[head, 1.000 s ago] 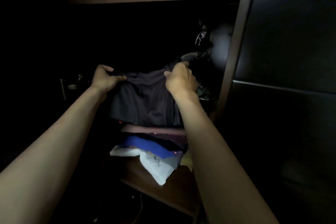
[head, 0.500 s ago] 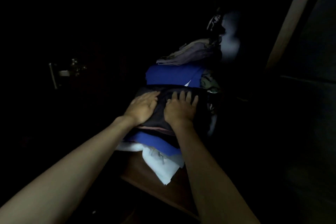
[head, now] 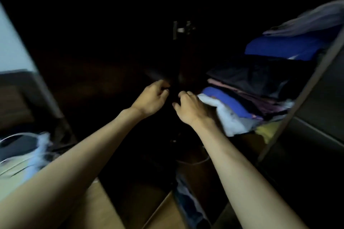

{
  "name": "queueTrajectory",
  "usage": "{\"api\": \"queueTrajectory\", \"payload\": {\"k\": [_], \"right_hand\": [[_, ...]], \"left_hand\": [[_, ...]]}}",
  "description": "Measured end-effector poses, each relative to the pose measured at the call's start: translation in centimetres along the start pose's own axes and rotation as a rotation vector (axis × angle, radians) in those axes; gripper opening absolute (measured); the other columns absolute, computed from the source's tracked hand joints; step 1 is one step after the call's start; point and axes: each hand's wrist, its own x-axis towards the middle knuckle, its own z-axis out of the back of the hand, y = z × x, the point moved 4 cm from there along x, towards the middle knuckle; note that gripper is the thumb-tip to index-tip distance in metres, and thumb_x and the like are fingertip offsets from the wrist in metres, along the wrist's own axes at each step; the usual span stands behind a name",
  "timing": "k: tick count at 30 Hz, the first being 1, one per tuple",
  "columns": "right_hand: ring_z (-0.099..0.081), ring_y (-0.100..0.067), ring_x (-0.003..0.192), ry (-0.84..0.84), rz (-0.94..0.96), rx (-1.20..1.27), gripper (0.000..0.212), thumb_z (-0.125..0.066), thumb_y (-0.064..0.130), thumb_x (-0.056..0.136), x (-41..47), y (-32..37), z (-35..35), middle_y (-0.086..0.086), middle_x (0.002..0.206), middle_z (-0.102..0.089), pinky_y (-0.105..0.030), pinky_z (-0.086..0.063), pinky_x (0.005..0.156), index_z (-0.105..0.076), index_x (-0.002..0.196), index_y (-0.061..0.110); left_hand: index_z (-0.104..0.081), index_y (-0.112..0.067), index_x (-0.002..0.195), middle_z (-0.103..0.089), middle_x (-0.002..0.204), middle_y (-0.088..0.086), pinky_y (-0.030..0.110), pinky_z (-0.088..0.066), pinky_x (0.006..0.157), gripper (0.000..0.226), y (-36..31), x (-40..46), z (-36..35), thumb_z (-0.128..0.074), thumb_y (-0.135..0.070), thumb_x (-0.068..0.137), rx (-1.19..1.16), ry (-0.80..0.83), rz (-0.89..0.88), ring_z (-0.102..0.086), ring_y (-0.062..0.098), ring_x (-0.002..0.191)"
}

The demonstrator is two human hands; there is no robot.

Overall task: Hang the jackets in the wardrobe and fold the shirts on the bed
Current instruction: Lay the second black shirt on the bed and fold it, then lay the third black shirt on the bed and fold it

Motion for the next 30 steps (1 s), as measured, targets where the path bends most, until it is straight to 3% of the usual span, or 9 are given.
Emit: {"api": "queueTrajectory", "payload": {"k": [3, 6, 9, 14, 20, 25, 30], "right_hand": [[-0.058, -0.036, 0.125, 0.213, 0.182, 0.000, 0.041, -0.051, 0.041, 0.102, -3.2, 6.7, -6.1, -0.014, 0.133, -0.061, -0.042, -0.048, 0.098, -0.055, 0.132, 0.014], [-0.057, -0.034, 0.123, 0.519, 0.376, -0.046, 0.042, -0.047, 0.050, 0.101, -9.2, 13.5, -12.9, -0.012, 0.133, -0.059, -0.040, -0.046, 0.099, -0.056, 0.129, 0.020], [-0.061, -0.032, 0.117, 0.698, 0.553, -0.059, 0.045, -0.053, 0.053, 0.097, -15.5, 20.9, -18.5, -0.009, 0.128, -0.064, -0.039, -0.049, 0.092, -0.059, 0.125, 0.019], [-0.060, -0.035, 0.119, 0.837, 0.808, -0.156, 0.056, -0.048, 0.058, 0.099, -23.3, 33.3, -24.8, -0.013, 0.133, -0.061, -0.046, -0.051, 0.097, -0.051, 0.133, 0.015], [-0.059, -0.035, 0.117, 0.952, 1.066, -0.223, 0.056, -0.050, 0.057, 0.100, -34.5, 48.0, -31.9, -0.015, 0.130, -0.061, -0.045, -0.051, 0.093, -0.050, 0.131, 0.011], [-0.057, -0.035, 0.118, 1.027, 1.161, -0.334, 0.058, -0.052, 0.057, 0.099, -42.5, 56.3, -37.9, -0.015, 0.133, -0.058, -0.046, -0.050, 0.095, -0.049, 0.131, 0.009], [-0.060, -0.032, 0.108, 1.086, 1.233, -0.519, 0.051, -0.051, 0.054, 0.101, -46.7, 60.7, -43.2, -0.012, 0.123, -0.060, -0.043, -0.050, 0.087, -0.050, 0.124, 0.009]], "left_hand": [[-0.062, -0.011, 0.125, -0.067, 0.119, 0.004, 0.019, -0.044, 0.088, 0.028, 2.9, -7.3, 5.1, -0.050, -0.019, 0.101, 0.044, -0.059, 0.062, -0.064, 0.017, 0.106], [-0.065, -0.011, 0.117, -0.072, 0.096, -0.003, 0.024, -0.049, 0.080, 0.022, 4.2, -15.3, 9.3, -0.050, -0.017, 0.101, 0.042, -0.034, 0.156, -0.071, 0.013, 0.086], [-0.066, -0.011, 0.112, -0.065, 0.078, -0.015, 0.025, -0.050, 0.074, 0.019, 7.2, -23.6, 13.5, -0.053, -0.022, 0.103, 0.123, -0.020, 0.227, -0.068, 0.012, 0.077], [-0.064, -0.011, 0.115, -0.070, 0.108, 0.001, 0.033, -0.054, 0.079, 0.027, 15.0, -39.2, 22.7, -0.049, -0.032, 0.105, 0.232, -0.070, 0.534, -0.069, 0.011, 0.084], [-0.063, -0.009, 0.115, -0.067, 0.115, 0.006, 0.022, -0.048, 0.069, 0.025, 23.2, -62.3, 31.6, -0.053, -0.029, 0.103, 0.259, -0.232, 0.906, -0.066, 0.016, 0.083], [-0.062, -0.015, 0.121, -0.066, 0.121, -0.001, 0.026, -0.041, 0.078, 0.029, 27.2, -78.8, 34.1, -0.051, -0.034, 0.104, 0.252, -0.252, 1.179, -0.058, 0.009, 0.087], [-0.060, -0.014, 0.122, -0.065, 0.121, 0.002, 0.030, -0.048, 0.083, 0.029, 30.0, -89.6, 32.9, -0.051, -0.034, 0.103, 0.137, -0.353, 1.361, -0.058, 0.014, 0.088]]}}
